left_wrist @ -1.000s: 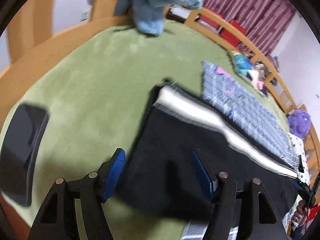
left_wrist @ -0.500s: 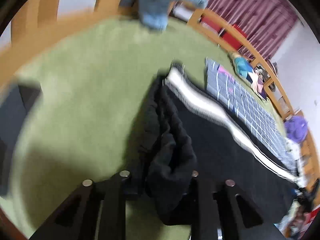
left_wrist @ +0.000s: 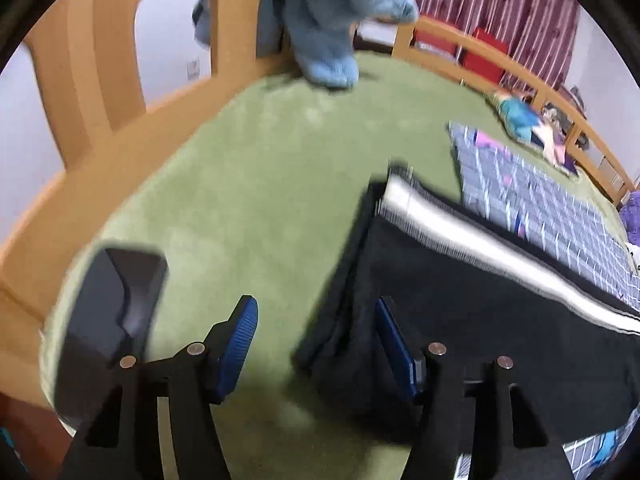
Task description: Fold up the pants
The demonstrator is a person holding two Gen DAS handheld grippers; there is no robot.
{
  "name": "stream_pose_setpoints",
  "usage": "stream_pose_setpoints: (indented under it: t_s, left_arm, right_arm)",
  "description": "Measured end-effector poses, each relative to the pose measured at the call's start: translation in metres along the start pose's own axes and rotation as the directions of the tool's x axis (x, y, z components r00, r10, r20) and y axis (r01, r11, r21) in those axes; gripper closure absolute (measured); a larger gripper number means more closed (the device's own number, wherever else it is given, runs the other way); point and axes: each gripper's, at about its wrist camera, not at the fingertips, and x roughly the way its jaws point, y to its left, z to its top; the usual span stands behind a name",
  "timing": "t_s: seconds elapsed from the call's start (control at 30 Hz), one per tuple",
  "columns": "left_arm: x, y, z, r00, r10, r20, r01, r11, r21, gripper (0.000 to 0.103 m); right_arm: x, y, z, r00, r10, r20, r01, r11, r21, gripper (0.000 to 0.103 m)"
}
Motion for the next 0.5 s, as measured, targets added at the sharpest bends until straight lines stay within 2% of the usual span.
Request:
stream_pose_setpoints:
  t_s: [0.1,0.2,0.23,0.37,0.5]
  left_arm:
    - [-0.004,-0.013,0.029,0.998,-0.060,0.031,0.059,0.998,0.037,0.044]
    - [0.007,-0.039,0.053,0.988,-0.152,0.001,0.152,0.985,0.082,0.044]
    - [0.016,-0.047,0.062,0.987,-0.161,-0.006,0.161,0.982,0.099,0.044]
    - [0.052,-0.077,0.072,0.997,-0.080,-0.017,0.082,0.988,0.131,0.044]
    - [0.081,-0.087,0.073,0.994,-0.090,-0.066,0.096,0.991,0.089,0.044]
  right_arm:
    - [0.009,0.012,0.009,1.000,-0.002,0.007,0.002,0.999,-0.053,0.044]
    - [0.022,0.027,0.022,1.000,-0.001,0.025,0.004,0.993,-0.117,0.044]
    - [0.029,0.038,0.028,1.000,0.001,0.027,0.003,0.987,-0.159,0.044]
    - [0.056,0.078,0.040,1.000,0.025,0.007,-0.021,0.946,-0.325,0.044]
    - [0.078,0.120,0.043,0.996,0.088,-0.021,-0.087,0.881,-0.464,0.044]
